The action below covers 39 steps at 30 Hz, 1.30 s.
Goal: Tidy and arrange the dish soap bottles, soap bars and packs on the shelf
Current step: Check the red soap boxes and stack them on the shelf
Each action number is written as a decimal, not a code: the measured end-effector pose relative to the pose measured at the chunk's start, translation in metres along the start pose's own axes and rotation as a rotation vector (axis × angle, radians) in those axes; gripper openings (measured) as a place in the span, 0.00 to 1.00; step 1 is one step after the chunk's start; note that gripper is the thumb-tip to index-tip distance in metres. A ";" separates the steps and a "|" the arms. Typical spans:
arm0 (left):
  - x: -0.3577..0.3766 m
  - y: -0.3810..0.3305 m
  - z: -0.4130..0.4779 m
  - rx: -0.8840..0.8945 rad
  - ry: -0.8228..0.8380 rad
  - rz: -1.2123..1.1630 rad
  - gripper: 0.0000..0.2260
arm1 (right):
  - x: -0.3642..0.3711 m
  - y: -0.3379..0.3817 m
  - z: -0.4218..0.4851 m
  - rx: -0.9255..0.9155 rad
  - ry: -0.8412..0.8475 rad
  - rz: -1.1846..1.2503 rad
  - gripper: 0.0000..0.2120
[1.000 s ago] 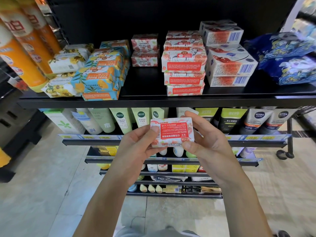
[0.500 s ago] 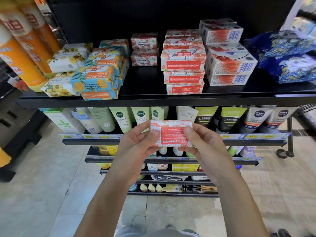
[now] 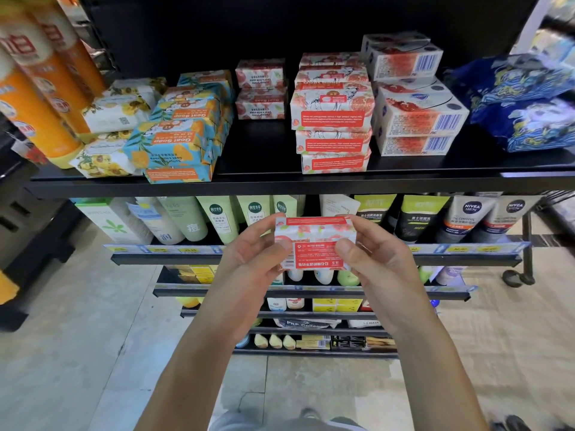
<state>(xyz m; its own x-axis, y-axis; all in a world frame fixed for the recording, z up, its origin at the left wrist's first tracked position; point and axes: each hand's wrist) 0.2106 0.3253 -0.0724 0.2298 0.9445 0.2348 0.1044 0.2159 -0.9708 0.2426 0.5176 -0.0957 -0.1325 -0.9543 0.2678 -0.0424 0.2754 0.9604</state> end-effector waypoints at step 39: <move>-0.002 0.003 0.008 -0.023 0.020 -0.058 0.23 | 0.004 0.001 0.007 0.139 -0.025 0.036 0.33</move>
<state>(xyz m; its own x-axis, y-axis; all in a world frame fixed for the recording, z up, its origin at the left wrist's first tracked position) 0.2033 0.3262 -0.0766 0.2422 0.9254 0.2913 0.1403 0.2637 -0.9543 0.2351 0.5151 -0.0938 -0.1606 -0.9408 0.2984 -0.1737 0.3246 0.9298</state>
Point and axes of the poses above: each hand's wrist, its own z-axis towards the middle knuckle, its own x-axis out of the palm, y = z × x, and after that the axes turned 7 degrees about x, right-handed
